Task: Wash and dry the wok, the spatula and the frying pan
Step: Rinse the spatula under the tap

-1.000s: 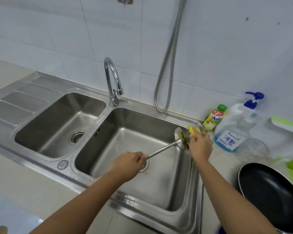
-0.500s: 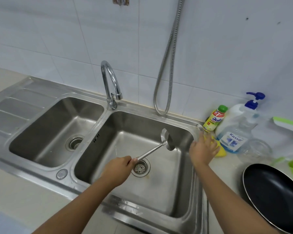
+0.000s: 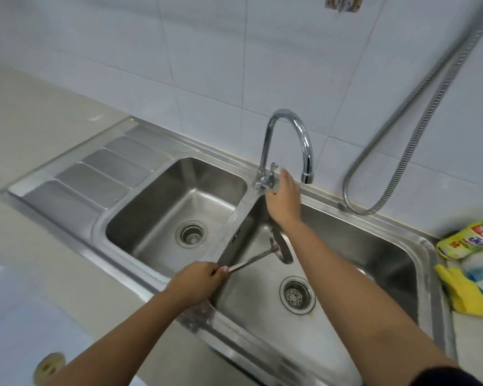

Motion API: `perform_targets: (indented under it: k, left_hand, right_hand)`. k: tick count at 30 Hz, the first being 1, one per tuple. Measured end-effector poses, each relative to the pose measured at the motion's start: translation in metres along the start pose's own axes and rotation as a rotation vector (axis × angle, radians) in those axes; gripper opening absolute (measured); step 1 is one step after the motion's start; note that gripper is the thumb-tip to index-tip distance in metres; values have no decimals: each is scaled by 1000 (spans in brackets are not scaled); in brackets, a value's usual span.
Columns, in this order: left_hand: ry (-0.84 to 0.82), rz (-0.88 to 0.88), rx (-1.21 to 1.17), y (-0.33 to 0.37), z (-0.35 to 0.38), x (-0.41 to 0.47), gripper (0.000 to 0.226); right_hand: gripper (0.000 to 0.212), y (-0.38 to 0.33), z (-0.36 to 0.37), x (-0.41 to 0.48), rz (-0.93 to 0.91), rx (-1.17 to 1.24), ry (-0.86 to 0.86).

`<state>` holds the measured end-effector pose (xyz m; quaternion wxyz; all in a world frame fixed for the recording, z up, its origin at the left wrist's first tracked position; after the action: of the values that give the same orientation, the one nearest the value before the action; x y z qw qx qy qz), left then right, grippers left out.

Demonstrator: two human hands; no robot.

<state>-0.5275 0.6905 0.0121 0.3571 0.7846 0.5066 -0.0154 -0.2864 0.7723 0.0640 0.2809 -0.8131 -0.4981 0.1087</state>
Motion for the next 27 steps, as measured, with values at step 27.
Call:
perform_targets:
  k: [27]
  left_hand:
    - [-114,176,4,2,-8,69,49]
  right_hand:
    - [22,150,58,-86,822,390,-213]
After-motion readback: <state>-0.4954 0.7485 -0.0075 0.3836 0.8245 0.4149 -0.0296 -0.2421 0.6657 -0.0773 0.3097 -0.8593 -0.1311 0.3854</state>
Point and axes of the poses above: each hand's wrist, its own x-axis towards the middle knuckle, its own z-axis out of the palm, y = z × x, the point moved 6 cm from there along x, towards the middle knuckle, and after that the axes turned 7 degrees about -x, right-handed, at the moved point
